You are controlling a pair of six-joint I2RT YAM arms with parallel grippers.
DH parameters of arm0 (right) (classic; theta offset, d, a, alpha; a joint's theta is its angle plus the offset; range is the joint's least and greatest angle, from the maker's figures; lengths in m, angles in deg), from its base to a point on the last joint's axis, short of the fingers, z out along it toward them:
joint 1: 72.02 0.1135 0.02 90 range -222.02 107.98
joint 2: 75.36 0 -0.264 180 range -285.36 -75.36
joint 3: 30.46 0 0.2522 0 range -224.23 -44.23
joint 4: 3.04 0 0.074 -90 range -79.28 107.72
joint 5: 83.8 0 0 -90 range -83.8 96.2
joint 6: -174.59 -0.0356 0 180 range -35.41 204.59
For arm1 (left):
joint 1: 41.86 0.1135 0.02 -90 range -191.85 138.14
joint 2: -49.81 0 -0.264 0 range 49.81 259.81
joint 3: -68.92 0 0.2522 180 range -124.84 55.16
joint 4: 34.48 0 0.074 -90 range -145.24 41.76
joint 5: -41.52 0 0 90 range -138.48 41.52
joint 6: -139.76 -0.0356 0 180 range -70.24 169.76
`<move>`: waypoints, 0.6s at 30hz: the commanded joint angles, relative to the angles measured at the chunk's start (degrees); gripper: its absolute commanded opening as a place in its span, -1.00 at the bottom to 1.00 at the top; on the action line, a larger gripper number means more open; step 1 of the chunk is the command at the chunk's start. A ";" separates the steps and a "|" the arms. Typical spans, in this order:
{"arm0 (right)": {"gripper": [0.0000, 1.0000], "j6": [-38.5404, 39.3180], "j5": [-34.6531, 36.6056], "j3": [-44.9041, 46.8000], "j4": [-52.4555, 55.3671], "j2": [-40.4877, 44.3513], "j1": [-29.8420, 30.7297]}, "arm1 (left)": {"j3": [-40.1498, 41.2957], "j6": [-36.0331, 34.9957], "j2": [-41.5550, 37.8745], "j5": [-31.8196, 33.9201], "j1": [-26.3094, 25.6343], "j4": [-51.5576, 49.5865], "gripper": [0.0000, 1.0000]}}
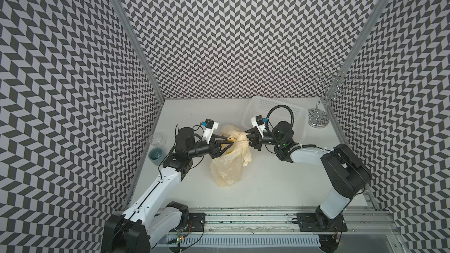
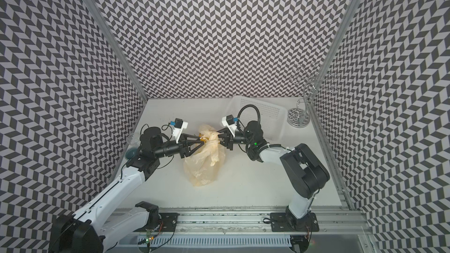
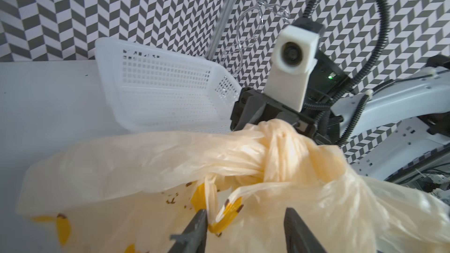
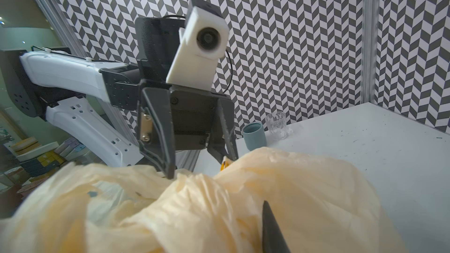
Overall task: Place the peach into a plastic bag & tie a knot
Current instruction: Tie the plastic bag at the center of the board.
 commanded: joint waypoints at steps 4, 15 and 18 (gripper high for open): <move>-0.67 -0.84 -1.91 -1.30 -5.30 -0.56 0.01 | -1.68 1.06 -0.29 1.84 1.80 2.46 -0.27; -0.68 -1.27 -1.82 -1.39 -5.22 -0.79 0.48 | 0.69 2.52 3.22 -3.41 -2.16 7.99 -0.62; -0.68 -1.86 -1.91 -1.48 -5.69 -0.84 0.53 | 1.71 1.54 3.85 -3.44 -2.16 7.24 -0.61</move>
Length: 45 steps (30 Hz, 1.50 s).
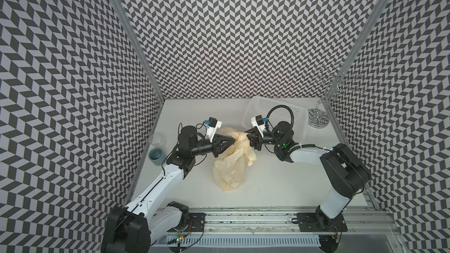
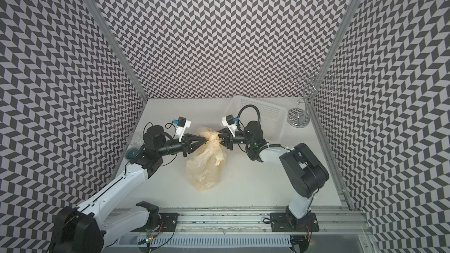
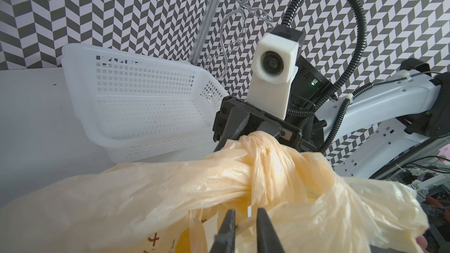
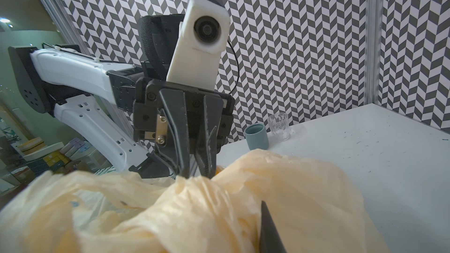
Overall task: Place the peach into a plastic bag & tie a knot
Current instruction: Tie the plastic bag at the center of the board.
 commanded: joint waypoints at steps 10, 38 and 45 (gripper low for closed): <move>-0.66 0.25 -2.79 -2.00 -3.19 -0.95 2.45 | 1.37 0.03 3.12 0.36 -3.71 5.35 -0.28; 0.13 -6.53 -9.72 0.82 -8.09 -0.33 -0.15 | 1.77 -4.28 0.41 5.79 -0.88 3.22 -1.00; 0.39 3.02 -7.92 1.01 7.16 5.10 -4.26 | -0.72 -6.17 0.26 9.12 -0.09 0.41 -1.00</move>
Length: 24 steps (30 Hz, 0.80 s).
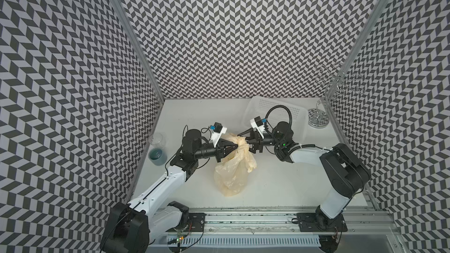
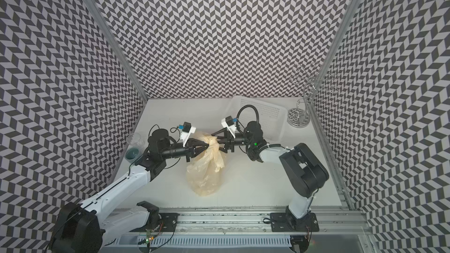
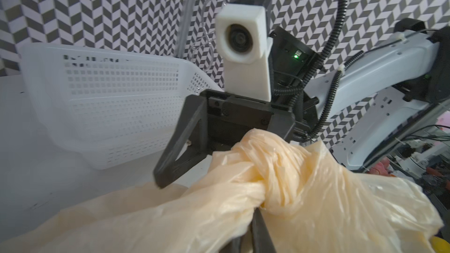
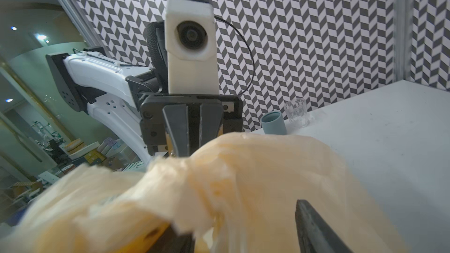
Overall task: Place the peach into a plastic bag & tie a knot
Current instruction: Tie the plastic bag at the center of the board.
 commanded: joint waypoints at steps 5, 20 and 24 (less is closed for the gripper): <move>0.52 7.79 1.22 -0.87 9.95 5.19 -2.59 | -4.13 -1.00 -0.21 6.01 2.24 -1.97 -1.00; 0.44 -9.51 25.37 0.87 37.57 24.02 -4.08 | -10.54 -0.77 2.55 17.41 1.88 -8.60 -1.00; 0.65 -13.08 27.38 2.20 39.70 30.37 -2.95 | -10.37 -0.64 3.45 17.22 1.84 -8.42 -1.00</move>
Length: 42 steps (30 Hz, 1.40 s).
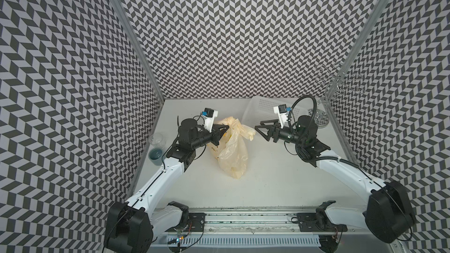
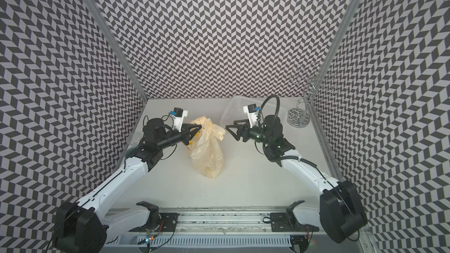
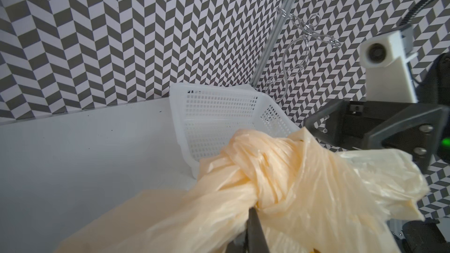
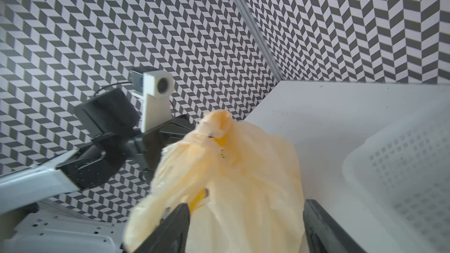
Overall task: Place the peach into a plastic bag & tie a knot
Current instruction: Tie the plastic bag at the center of the board.
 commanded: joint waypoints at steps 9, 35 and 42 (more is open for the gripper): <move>0.99 -3.89 6.46 -6.21 11.22 -1.80 4.53 | -1.76 1.97 1.39 -1.33 -0.92 0.93 -1.00; 0.25 -9.62 2.96 -10.25 10.34 -7.57 7.59 | -1.59 1.44 2.24 -1.88 -0.92 1.01 -1.00; -1.00 -6.22 4.32 -9.29 14.80 -8.54 2.28 | -5.12 5.79 1.22 -8.89 2.80 -3.65 -1.00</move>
